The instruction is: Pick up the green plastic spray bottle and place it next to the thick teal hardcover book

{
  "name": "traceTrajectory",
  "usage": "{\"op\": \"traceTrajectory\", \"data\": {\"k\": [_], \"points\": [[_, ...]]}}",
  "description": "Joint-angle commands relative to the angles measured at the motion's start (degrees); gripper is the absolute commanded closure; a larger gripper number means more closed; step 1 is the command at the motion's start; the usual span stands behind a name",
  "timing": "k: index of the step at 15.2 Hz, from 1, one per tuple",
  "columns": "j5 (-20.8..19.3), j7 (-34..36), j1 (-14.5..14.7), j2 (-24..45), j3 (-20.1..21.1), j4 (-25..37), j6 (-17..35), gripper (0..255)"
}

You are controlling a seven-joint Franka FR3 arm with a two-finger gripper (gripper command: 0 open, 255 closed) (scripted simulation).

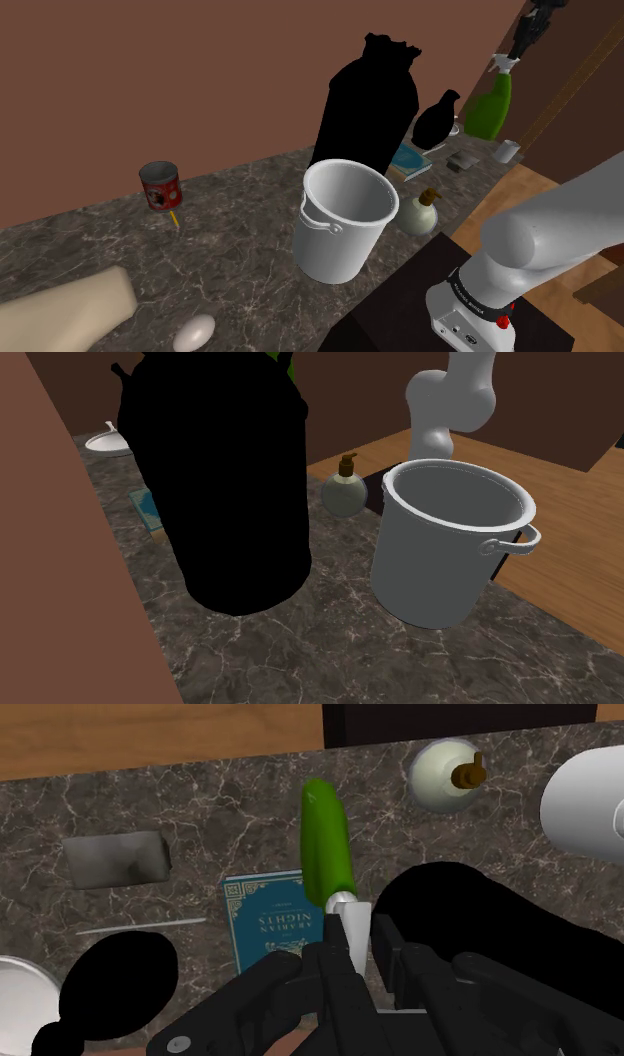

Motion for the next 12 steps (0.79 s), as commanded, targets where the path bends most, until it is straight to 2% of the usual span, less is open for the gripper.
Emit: {"op": "traceTrajectory", "data": {"k": [1,9,12], "points": [[0.41,-3.87,-1.16,2.84,-2.54,3.44,-0.51,255],[5.36,-17.83,-7.64,15.06,-11.26,16.57,-2.27,255],[4.16,-16.95,-7.03,12.81,-10.61,11.45,0.90,255]]}}
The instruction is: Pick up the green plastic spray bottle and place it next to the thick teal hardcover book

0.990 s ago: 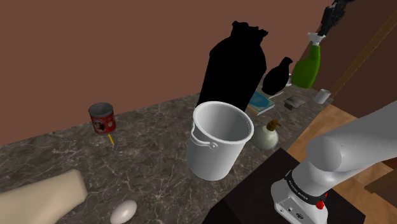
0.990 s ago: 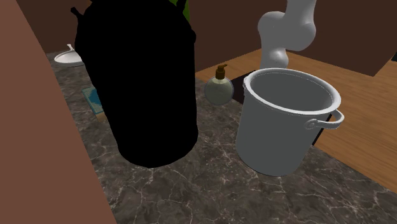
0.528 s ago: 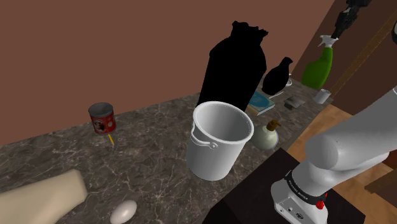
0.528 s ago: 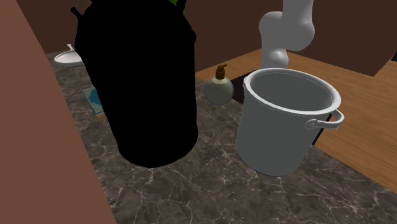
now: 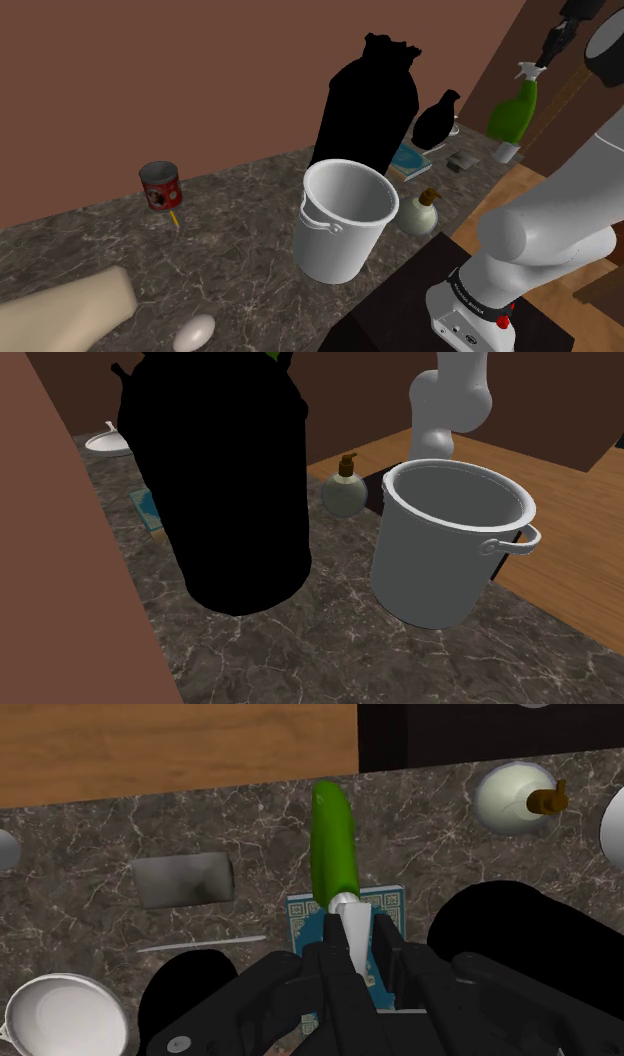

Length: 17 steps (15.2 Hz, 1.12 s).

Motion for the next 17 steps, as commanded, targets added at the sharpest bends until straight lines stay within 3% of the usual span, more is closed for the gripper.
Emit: {"op": "traceTrajectory", "data": {"k": [1,17], "points": [[-0.54,0.30,0.25,-1.05,0.21,-2.77,1.89,255],[-3.68,3.07,1.19,-7.80,1.61,-22.77,15.92,255]]}}
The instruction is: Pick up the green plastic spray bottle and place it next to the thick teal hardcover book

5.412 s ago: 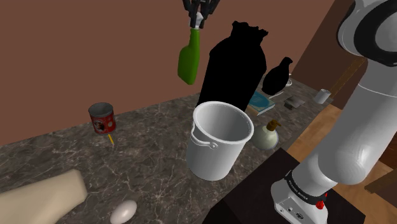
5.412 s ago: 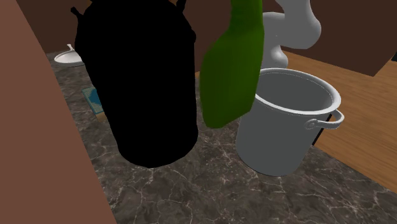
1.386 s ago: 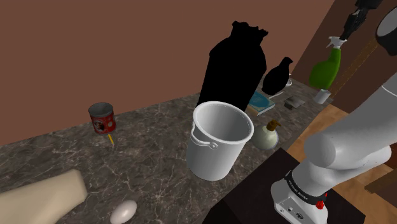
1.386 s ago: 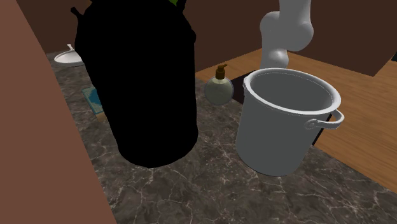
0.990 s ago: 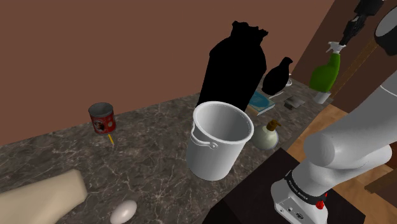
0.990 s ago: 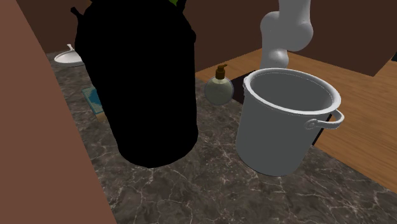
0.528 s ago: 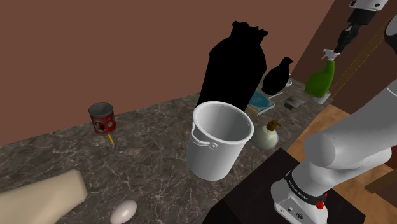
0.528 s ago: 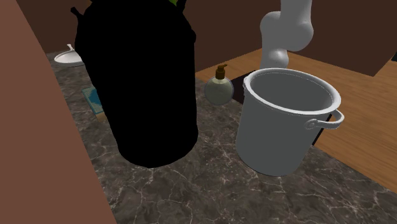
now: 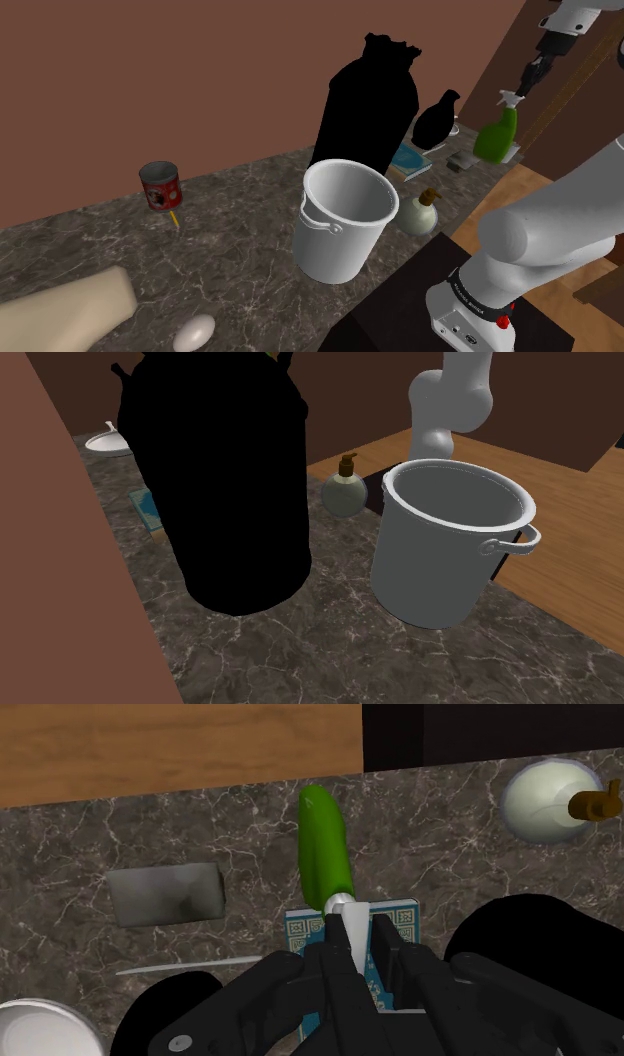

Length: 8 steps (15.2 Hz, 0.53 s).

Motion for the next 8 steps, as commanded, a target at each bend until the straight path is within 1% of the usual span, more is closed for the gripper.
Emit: {"op": "traceTrajectory", "data": {"k": [1,8], "points": [[-0.15,0.18,-0.01,-0.33,0.03,-2.12,1.85,255],[-0.73,0.76,-0.07,-1.55,0.11,-8.76,7.39,255]]}}
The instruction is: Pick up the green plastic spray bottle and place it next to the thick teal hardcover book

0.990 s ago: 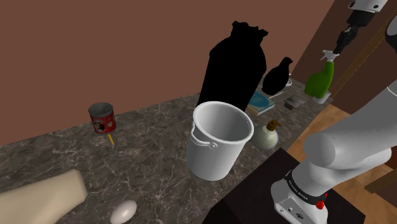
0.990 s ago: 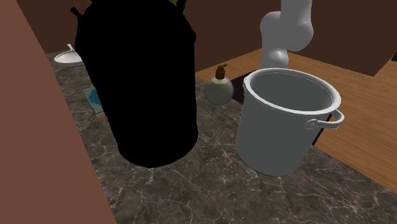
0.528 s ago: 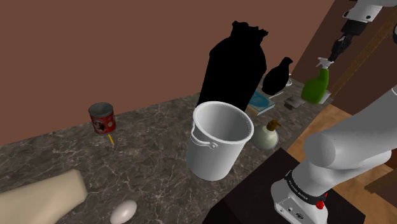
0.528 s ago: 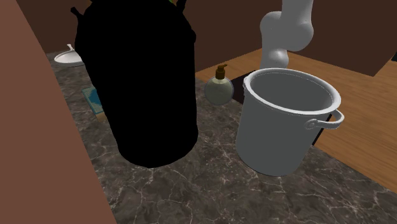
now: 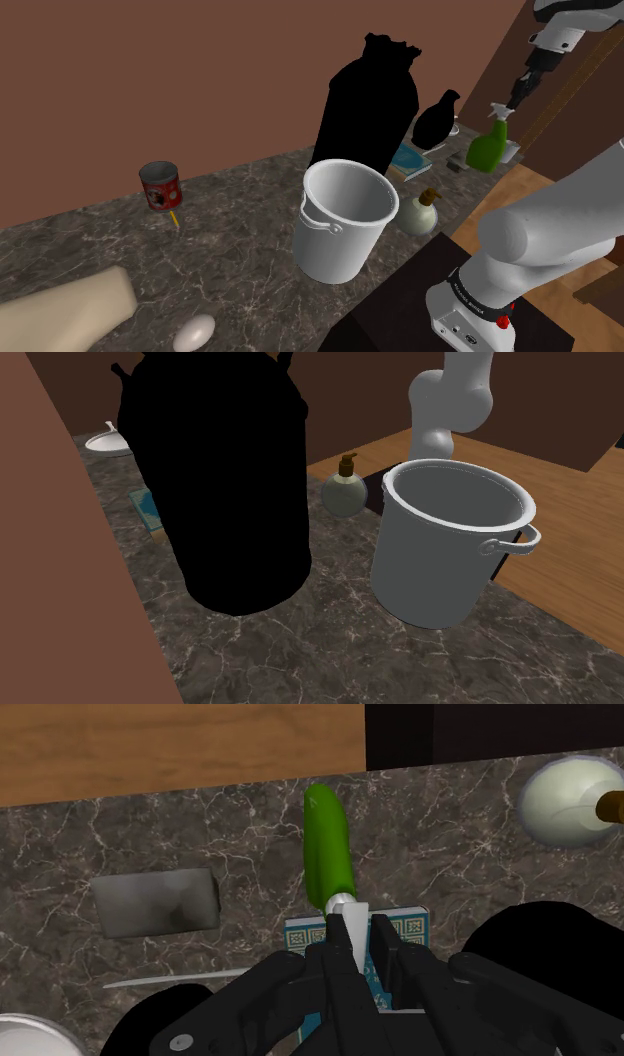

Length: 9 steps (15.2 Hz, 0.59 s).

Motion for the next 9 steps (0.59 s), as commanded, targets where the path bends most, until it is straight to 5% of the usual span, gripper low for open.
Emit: {"op": "traceTrajectory", "data": {"k": [1,9], "points": [[-0.14,0.14,-0.03,-0.29,0.00,-1.83,1.61,255],[-0.42,0.45,-0.18,-0.64,-0.17,-8.33,7.79,255]]}}
